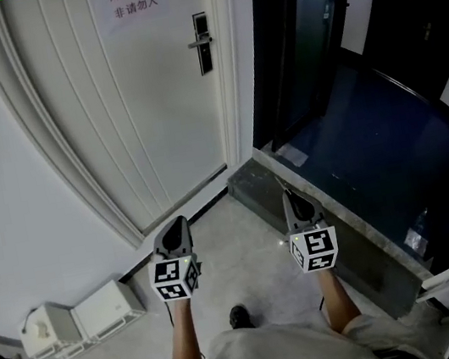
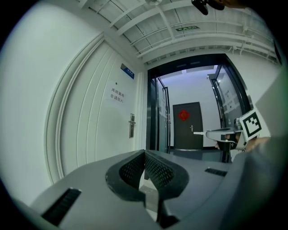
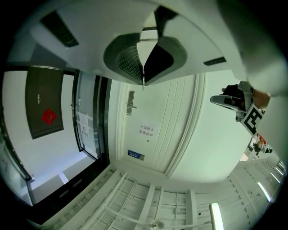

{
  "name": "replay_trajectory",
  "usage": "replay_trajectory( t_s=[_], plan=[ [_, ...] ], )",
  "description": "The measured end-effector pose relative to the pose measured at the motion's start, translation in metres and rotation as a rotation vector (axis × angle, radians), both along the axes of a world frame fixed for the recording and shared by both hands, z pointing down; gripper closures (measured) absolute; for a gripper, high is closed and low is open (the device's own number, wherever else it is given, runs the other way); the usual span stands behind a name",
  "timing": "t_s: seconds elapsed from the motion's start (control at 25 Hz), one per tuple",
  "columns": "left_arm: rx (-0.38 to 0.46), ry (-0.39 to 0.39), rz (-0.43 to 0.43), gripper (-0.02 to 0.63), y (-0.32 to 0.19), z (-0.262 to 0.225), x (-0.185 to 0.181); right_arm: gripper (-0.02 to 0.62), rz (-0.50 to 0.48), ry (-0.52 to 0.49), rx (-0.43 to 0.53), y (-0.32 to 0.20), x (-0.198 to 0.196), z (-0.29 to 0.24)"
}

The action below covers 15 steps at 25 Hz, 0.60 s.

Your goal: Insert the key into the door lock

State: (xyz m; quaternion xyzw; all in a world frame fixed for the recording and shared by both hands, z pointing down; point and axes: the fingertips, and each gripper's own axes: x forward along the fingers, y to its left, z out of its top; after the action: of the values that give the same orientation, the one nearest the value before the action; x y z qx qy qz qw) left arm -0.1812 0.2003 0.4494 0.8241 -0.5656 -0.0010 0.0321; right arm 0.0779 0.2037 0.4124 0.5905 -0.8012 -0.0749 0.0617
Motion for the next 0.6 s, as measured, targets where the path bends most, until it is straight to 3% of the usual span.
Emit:
replay_trajectory(
  t_s=[0.32, 0.6],
  plan=[
    [-0.006, -0.007, 0.047, 0.589, -0.111, -0.002, -0.022, 0.566, 0.036, 0.005, -0.003, -0.101, -0.025, 0.001],
    [-0.036, -0.01, 0.083, 0.589, -0.169, 0.016, -0.016, 0.566, 0.07, -0.004, -0.032, -0.151, -0.021, 0.02]
  ],
)
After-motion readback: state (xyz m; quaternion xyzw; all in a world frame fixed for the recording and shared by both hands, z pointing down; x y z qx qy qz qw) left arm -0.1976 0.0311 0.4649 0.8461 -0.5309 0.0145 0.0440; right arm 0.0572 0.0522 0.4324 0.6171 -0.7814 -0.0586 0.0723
